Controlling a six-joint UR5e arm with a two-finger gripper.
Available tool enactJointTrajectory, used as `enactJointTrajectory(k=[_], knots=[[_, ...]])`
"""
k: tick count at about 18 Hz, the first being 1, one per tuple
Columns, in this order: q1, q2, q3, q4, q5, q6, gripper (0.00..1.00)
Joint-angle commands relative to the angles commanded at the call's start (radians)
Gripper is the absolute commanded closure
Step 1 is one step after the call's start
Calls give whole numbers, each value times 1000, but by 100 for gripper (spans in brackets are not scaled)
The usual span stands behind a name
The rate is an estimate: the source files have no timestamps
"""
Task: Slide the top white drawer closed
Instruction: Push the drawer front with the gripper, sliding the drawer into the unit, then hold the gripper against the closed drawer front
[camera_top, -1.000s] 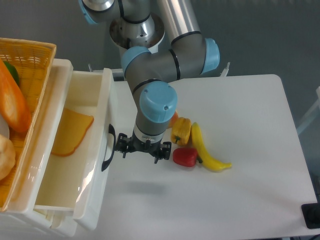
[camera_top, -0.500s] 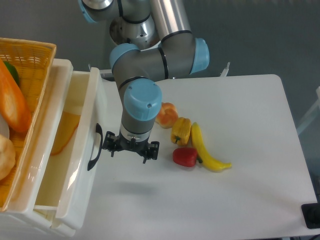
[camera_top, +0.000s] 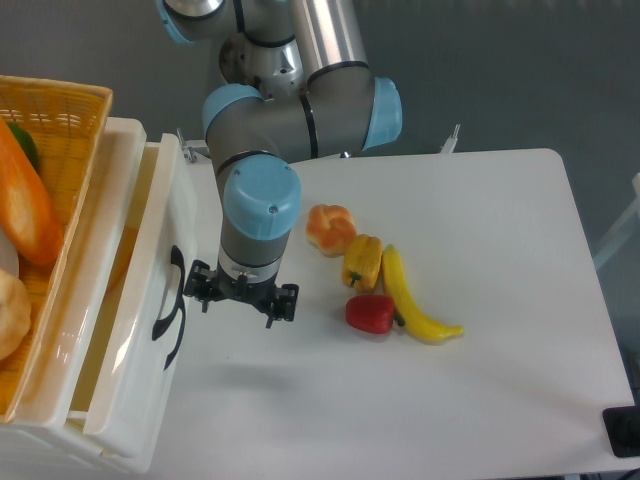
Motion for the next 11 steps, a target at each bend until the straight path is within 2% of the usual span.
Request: enactJointTrajectory(k=[11], knots=[[-21, 6, 0, 0, 0, -2, 0]])
